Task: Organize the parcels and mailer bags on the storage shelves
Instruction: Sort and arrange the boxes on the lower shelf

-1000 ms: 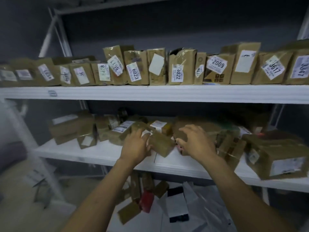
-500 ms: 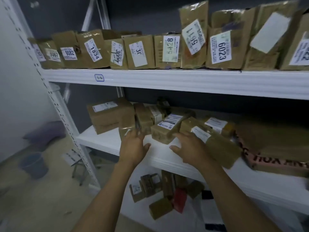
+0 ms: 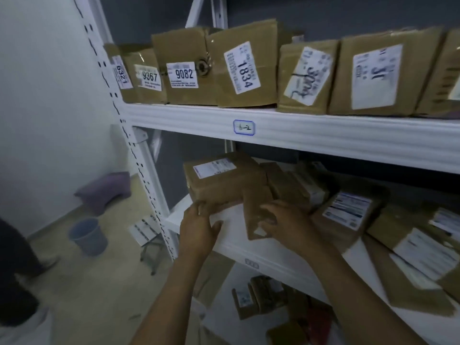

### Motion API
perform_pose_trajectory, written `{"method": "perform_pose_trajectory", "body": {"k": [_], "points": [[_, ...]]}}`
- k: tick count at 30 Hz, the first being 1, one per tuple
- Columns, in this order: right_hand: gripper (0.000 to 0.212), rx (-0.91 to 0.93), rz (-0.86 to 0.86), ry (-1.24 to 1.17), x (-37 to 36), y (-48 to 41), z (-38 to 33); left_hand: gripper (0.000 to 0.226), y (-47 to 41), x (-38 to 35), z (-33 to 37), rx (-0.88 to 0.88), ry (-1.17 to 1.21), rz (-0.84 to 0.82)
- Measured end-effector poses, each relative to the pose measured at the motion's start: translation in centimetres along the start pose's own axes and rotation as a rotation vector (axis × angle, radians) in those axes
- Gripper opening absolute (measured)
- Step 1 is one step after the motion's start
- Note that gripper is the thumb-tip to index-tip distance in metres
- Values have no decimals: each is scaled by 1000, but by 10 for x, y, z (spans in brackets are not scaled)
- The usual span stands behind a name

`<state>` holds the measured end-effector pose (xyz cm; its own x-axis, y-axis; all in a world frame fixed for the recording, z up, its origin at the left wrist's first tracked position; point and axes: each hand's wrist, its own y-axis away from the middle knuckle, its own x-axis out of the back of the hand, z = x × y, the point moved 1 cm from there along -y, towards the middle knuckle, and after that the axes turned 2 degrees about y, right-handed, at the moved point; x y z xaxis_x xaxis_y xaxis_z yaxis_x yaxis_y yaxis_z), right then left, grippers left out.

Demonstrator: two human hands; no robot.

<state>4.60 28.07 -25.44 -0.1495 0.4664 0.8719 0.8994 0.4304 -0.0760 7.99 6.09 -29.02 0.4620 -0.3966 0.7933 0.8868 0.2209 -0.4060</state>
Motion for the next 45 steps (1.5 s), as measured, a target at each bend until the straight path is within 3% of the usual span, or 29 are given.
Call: {"method": "perform_pose_trajectory", "body": {"k": [7,13,16,19,22,24,27,29,31,34,38,42,45], "points": [[42,-19,121,-31,-55,-57,-35,50,-76,-7,-78,-45,172,0],[46,-141,253,-58,-88,-97,-68,71,-138,-24,-128,-234,279,-207],[55,-208,327,-71,-103,-108,-81,78,-146,-34,-142,-340,237,-199],[59,-337,366,3,-116,-111,-86,69,-140,-23,-143,-325,286,-198],[60,-397,361,-19,-120,-111,-95,64,-145,-17,-147,-251,528,-198],[59,-396,348,-76,-120,-114,-103,77,-157,-18,-145,-197,624,-220],[57,-402,321,-113,-120,-117,-108,105,-172,-25,-137,-55,536,-342],[60,-418,291,-136,-121,-115,-106,109,-176,-30,-134,-17,531,-383],[69,-453,282,-173,-123,-109,-101,107,-172,-33,-133,14,596,-353],[61,-513,306,-352,-129,-98,-96,99,-157,-32,-130,68,751,-265],[67,-547,461,-500,-131,-89,-93,94,-130,-26,-123,139,869,-175],[73,-508,553,-561,-122,-85,-95,53,-116,-21,-121,183,907,-231],[71,-570,564,-571,-119,-81,-89,59,-107,-14,-122,169,935,-277]]}}
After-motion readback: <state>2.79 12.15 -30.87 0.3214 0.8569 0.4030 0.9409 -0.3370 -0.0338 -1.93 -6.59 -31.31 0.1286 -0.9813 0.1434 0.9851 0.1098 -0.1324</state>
